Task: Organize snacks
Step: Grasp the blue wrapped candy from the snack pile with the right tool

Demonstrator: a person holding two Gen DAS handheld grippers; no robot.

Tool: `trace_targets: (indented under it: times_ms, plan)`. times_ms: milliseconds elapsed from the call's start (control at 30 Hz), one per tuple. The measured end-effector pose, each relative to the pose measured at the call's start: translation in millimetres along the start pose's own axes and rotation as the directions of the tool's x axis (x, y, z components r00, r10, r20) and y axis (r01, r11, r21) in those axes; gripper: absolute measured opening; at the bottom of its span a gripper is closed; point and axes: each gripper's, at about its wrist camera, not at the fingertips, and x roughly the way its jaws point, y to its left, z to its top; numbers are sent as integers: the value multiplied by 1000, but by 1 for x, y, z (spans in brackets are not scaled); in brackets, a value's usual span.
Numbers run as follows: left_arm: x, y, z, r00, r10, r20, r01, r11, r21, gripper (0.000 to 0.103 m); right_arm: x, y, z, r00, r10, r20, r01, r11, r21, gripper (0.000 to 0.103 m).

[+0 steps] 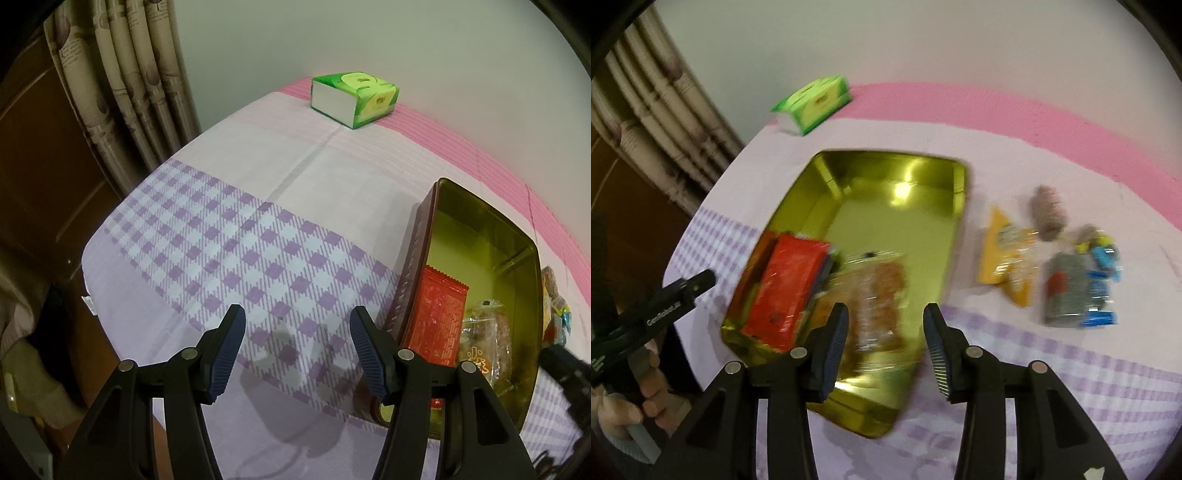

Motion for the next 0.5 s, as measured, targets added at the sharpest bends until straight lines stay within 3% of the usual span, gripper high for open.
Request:
trace_targets:
  times_ms: [367, 500]
  plan:
    - [0, -3, -1, 1000, 9, 0, -9, 1000, 23, 60, -27, -116, -9, 985, -171, 18, 167, 975, 145, 40]
    - [-1, -6, -1, 1000, 17, 9, -18, 999, 44, 60, -27, -144, -13, 980, -198, 11, 194, 966, 172, 40]
